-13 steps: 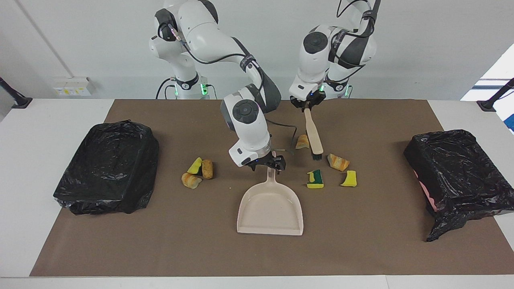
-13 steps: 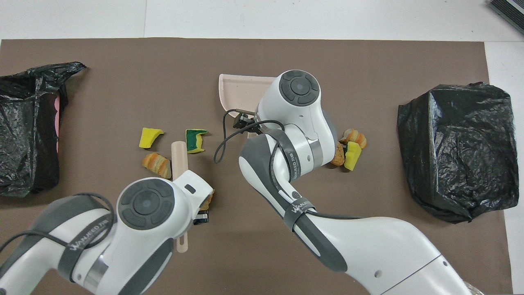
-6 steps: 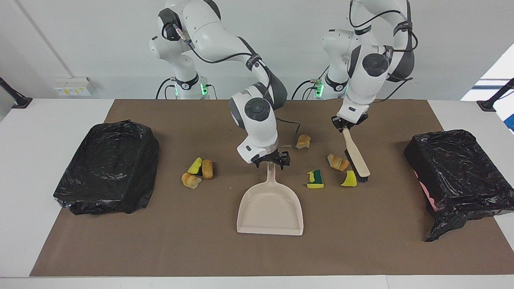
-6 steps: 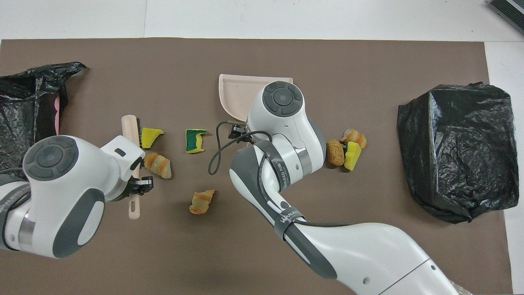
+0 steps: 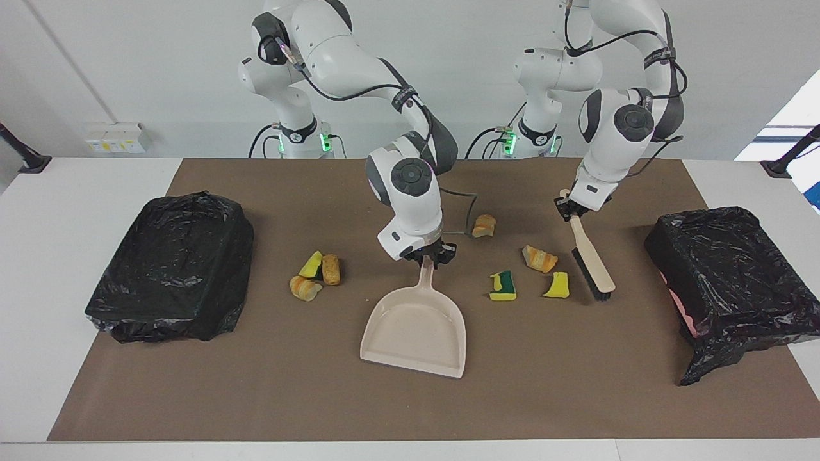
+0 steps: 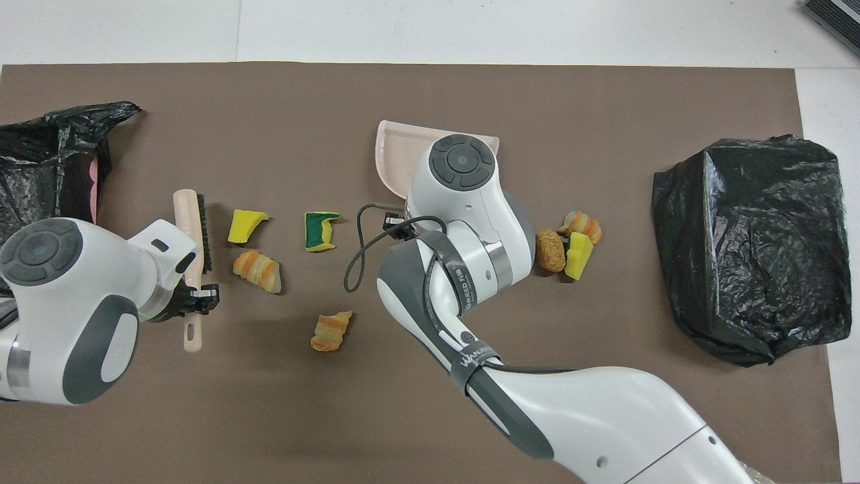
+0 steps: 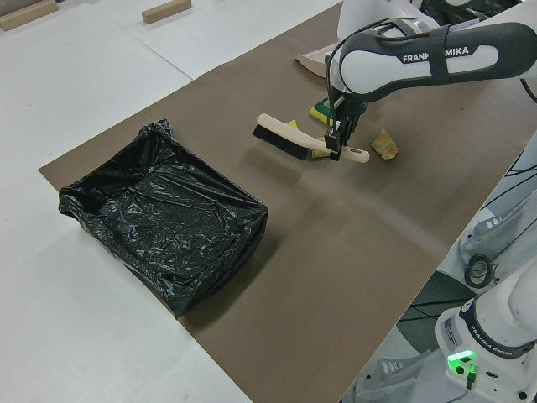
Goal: Sweep and dump trash in bin
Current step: 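Slide the dustpan toward the trash while the left gripper positions the brush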
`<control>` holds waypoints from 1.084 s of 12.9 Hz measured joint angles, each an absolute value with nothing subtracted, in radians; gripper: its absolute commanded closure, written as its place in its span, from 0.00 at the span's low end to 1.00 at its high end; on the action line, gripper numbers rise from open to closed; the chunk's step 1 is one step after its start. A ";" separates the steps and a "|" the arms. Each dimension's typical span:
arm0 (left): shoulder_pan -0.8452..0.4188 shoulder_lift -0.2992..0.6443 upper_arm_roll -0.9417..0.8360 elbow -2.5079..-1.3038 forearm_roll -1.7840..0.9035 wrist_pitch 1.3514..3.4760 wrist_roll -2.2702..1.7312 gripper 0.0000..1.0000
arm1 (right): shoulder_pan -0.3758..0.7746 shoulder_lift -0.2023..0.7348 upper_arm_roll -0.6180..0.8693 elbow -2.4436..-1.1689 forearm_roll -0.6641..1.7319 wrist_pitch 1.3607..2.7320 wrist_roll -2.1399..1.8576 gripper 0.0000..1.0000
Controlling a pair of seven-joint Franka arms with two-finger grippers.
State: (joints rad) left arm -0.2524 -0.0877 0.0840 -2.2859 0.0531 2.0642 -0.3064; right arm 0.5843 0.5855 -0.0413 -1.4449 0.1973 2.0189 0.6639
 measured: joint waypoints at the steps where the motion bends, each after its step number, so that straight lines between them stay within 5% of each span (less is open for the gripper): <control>1: -0.253 -0.075 0.080 -2.286 0.053 2.073 -0.306 1.00 | 0.583 0.585 -0.041 -1.445 0.198 2.019 0.663 1.00; 7: -0.288 -0.031 0.060 -2.290 0.053 2.114 -0.301 1.00 | 0.553 0.514 -0.048 -1.445 0.215 2.005 0.314 1.00; 14: -0.468 -0.030 0.053 -2.313 0.053 2.122 -0.315 1.00 | 0.499 0.292 -0.050 -1.676 0.139 1.882 -0.333 1.00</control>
State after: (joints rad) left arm -0.4682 -0.0304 0.0530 -2.3127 0.0530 2.1221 -0.3150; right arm 0.4987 0.2920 -0.0499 -1.6760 0.1395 1.8820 -0.3331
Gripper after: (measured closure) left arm 0.736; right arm 0.670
